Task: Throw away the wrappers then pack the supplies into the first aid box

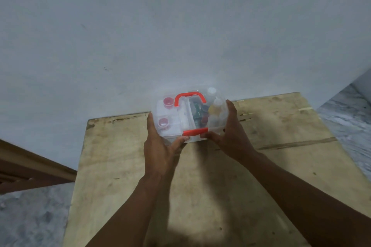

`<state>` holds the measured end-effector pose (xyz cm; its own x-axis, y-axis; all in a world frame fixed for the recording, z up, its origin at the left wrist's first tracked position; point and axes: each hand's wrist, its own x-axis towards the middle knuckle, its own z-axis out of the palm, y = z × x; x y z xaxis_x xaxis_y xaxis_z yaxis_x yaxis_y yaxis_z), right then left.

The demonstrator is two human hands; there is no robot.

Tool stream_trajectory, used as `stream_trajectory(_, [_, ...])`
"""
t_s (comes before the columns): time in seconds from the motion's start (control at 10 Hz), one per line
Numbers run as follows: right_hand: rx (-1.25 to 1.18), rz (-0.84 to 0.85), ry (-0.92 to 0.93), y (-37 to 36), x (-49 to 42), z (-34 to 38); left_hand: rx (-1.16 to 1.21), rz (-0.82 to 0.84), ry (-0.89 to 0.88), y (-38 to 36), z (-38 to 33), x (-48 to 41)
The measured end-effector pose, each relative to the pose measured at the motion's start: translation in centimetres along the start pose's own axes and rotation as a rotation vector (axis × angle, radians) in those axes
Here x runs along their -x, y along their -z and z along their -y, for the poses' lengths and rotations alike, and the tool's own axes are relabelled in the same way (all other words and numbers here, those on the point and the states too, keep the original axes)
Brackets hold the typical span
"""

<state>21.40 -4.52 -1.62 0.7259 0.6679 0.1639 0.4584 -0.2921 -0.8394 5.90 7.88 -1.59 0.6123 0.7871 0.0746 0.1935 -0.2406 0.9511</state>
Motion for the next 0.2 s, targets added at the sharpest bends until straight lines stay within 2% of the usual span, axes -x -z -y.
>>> stream_trajectory(0.1, [0.019,0.048,-0.038,0.31,-0.16,0.12,-0.043,0.061,0.047,0.34,-0.33,-0.38])
stream_trajectory(0.2, [0.252,0.119,-0.090,0.88,-0.19,0.30,-0.147,0.143,0.127,0.97,-1.19,-0.34])
